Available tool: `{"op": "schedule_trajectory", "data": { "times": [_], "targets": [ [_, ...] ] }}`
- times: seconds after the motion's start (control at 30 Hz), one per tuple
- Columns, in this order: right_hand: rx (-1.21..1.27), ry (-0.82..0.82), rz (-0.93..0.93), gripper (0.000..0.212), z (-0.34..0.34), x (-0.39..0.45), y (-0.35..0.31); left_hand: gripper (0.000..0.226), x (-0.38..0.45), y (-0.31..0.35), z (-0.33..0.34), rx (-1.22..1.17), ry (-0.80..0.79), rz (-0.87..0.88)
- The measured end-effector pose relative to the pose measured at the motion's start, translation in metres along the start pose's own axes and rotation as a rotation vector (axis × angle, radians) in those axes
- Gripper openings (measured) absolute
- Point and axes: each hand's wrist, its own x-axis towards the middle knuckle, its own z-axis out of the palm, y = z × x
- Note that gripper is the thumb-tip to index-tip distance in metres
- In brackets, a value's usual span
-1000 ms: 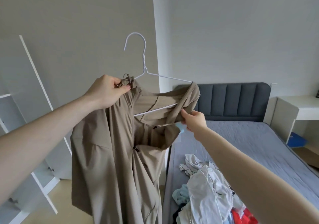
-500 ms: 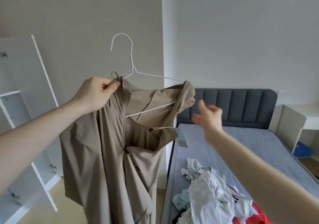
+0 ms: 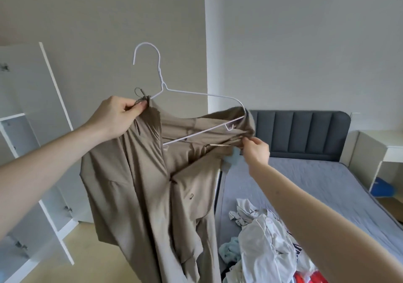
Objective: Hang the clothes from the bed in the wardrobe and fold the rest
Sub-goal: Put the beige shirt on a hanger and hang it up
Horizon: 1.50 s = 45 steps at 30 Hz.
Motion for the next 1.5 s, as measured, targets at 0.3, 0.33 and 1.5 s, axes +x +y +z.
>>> {"op": "schedule_trajectory", "data": {
  "times": [0.3,0.33,1.5],
  "targets": [
    [0.104,0.033,0.021,0.021,-0.036,0.041,-0.048,0.057,-0.014,-0.011,-0.012,0.357,0.058,0.116],
    [0.120,0.042,0.016,0.020,-0.037,0.043,-0.055,0.050,-0.016,-0.010,-0.011,0.400,0.115,0.171],
    [0.390,-0.144,0.016,0.013,-0.018,0.032,-0.093,0.031,-0.042,-0.008,-0.012,0.563,0.271,0.512]
  ]
}}
